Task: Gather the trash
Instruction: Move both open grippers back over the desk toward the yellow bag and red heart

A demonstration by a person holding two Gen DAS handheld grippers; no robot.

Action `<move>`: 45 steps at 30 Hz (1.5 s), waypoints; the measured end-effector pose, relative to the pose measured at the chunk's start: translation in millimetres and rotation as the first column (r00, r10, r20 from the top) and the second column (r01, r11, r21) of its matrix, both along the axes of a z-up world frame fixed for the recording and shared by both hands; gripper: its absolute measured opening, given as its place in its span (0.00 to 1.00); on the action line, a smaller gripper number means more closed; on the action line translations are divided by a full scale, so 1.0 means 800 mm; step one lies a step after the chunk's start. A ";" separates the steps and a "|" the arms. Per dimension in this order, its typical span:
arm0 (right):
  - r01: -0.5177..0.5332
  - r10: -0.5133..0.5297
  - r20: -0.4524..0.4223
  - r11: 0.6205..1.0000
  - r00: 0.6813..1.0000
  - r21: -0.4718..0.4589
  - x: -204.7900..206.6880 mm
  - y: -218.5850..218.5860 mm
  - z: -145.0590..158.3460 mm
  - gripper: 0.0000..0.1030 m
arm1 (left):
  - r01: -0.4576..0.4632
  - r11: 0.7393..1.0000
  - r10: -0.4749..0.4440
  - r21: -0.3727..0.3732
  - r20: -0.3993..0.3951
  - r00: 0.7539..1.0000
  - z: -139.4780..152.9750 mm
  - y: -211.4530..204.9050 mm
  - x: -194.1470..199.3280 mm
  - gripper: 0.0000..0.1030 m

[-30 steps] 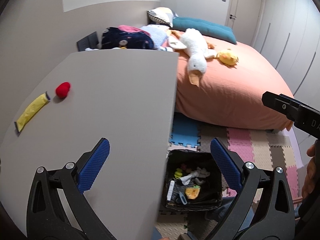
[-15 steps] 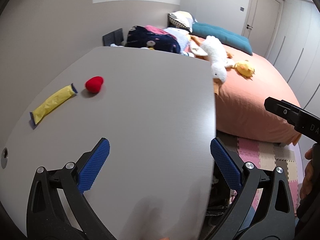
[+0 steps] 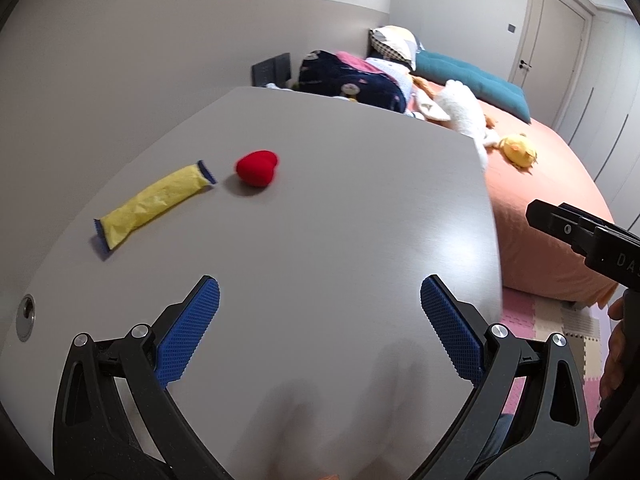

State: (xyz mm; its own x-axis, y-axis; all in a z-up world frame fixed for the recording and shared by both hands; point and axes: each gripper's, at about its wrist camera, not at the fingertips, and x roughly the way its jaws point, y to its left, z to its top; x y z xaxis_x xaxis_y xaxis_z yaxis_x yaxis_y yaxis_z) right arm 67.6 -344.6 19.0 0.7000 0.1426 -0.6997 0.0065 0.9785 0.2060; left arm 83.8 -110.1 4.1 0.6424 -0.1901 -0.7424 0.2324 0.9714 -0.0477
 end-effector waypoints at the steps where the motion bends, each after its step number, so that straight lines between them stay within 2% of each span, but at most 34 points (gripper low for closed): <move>1: -0.006 0.006 -0.002 1.000 1.000 -0.002 0.004 0.005 -0.001 0.75 | -0.005 1.000 0.005 -0.001 -0.001 1.000 -0.001 0.004 0.002 0.94; 14: -0.086 0.085 -0.025 0.996 0.996 -0.015 0.057 0.071 -0.008 0.75 | -0.058 0.998 0.059 0.011 -0.010 0.998 -0.012 0.058 0.035 0.95; 27: -0.167 0.165 -0.068 0.985 0.984 -0.030 0.119 0.146 -0.031 0.75 | -0.098 0.995 0.099 0.032 -0.031 0.995 -0.028 0.109 0.079 0.94; 42: -0.248 0.242 -0.104 0.967 0.965 -0.050 0.180 0.223 -0.049 0.75 | -0.089 0.991 0.093 0.102 -0.036 0.995 -0.038 0.144 0.132 0.94; 45: -0.260 0.252 -0.109 0.964 0.962 -0.062 0.190 0.234 -0.051 0.75 | -0.090 0.991 0.095 0.096 -0.044 0.995 -0.042 0.153 0.141 0.95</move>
State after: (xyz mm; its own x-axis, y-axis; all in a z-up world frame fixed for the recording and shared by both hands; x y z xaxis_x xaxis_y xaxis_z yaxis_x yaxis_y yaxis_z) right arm 219.4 -157.4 -22.2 0.5732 0.2521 -0.7797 -0.2294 0.9628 0.1427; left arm 196.5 12.6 -29.3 0.6171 -0.0600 -0.7846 0.1410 0.9894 0.0352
